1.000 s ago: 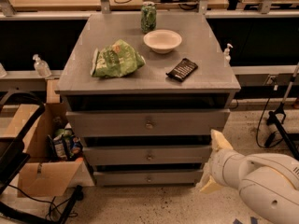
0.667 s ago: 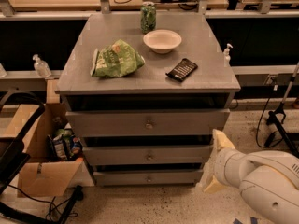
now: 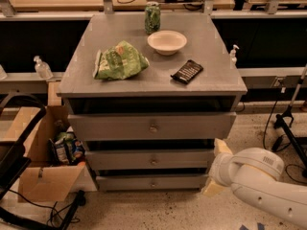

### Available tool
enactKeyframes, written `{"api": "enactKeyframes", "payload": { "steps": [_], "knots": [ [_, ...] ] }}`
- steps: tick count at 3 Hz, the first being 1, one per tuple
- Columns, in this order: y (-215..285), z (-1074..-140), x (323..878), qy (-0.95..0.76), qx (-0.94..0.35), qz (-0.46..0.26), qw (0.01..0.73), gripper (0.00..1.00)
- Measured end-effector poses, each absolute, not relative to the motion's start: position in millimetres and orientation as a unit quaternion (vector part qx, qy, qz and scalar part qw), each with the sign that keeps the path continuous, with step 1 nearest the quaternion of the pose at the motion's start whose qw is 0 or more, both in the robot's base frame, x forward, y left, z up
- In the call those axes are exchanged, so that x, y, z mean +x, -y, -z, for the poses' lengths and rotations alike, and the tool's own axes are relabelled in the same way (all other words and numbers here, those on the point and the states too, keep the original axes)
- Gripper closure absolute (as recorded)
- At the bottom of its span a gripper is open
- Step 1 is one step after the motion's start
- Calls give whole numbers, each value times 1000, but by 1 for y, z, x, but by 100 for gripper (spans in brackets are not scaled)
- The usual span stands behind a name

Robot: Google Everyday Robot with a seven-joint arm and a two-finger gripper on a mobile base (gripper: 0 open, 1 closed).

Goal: Open middle drawer

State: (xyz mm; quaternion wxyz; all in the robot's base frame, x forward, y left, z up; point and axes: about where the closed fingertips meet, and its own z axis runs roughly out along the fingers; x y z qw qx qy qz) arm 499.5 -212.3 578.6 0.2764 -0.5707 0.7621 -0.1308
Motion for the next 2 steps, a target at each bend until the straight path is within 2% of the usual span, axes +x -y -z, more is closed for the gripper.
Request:
{"api": "enactKeyframes", "payload": {
  "steps": [1,2],
  "knots": [
    [189,-510,506,-787,-547,92,271,0],
    [170,-468,502,-781,-559,90,262,0]
  ]
}}
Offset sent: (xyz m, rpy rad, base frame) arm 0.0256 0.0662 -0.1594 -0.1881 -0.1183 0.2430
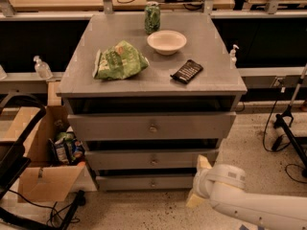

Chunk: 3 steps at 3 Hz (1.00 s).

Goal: Open middle drawer

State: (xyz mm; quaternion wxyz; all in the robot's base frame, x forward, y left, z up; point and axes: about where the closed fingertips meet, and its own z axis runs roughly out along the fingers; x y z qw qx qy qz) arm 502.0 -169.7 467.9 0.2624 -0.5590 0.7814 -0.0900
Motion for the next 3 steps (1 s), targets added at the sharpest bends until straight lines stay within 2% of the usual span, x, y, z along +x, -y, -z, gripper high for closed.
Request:
{"api": "enactKeyframes", "payload": {
  "steps": [2,3],
  "knots": [
    [154,-458,510,-754,-595,118,252,0],
    [149,-437,535,-723,-638,174,201,0]
  ]
}}
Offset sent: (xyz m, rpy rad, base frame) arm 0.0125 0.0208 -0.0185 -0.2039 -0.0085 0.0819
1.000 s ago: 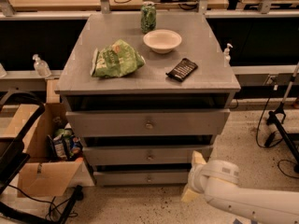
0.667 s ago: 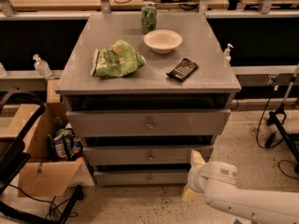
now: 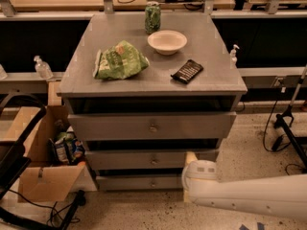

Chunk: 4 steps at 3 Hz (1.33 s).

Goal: Open middle drawer

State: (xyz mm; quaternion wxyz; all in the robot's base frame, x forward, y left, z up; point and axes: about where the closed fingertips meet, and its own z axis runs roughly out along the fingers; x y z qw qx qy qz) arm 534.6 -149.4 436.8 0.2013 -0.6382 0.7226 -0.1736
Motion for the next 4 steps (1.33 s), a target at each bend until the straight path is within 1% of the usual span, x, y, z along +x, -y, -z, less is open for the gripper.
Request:
{"api": "enactKeyframes", "payload": {
  "steps": [1,2,3,4],
  "knots": [
    [149,-422,550,-705,-658,197,174,0],
    [154,-417,566,-699,-664,207,164,0],
    [164,-425,581,-702,-663,198,168,0],
    [169,-434,595,-716,-658,152,176,0]
  ]
}}
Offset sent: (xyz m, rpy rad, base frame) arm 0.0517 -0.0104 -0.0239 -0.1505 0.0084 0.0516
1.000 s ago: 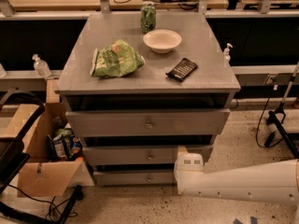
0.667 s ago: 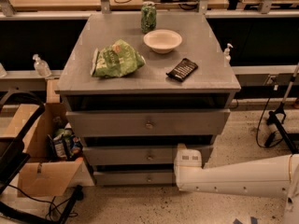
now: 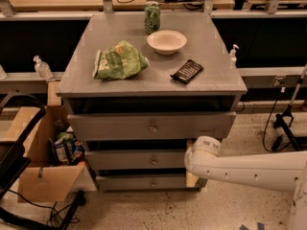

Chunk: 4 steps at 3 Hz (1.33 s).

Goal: Open middle drawer

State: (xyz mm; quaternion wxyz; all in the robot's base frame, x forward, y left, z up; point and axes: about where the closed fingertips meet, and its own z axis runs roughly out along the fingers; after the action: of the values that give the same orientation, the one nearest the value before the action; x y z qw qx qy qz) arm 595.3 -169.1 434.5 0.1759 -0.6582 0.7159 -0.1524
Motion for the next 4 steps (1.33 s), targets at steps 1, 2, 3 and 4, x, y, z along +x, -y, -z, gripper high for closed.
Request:
{"api": "enactKeyframes", "payload": {
  "steps": [1,2,3,4],
  "knots": [
    [168,-434,595,-715,-660,152,176,0],
    [157,-423,599,-711,-668,143,167,18],
    [147,-417,604,-709,-674,138,156,49],
    [145,-417,603,-712,-672,136,152,72]
  ]
}}
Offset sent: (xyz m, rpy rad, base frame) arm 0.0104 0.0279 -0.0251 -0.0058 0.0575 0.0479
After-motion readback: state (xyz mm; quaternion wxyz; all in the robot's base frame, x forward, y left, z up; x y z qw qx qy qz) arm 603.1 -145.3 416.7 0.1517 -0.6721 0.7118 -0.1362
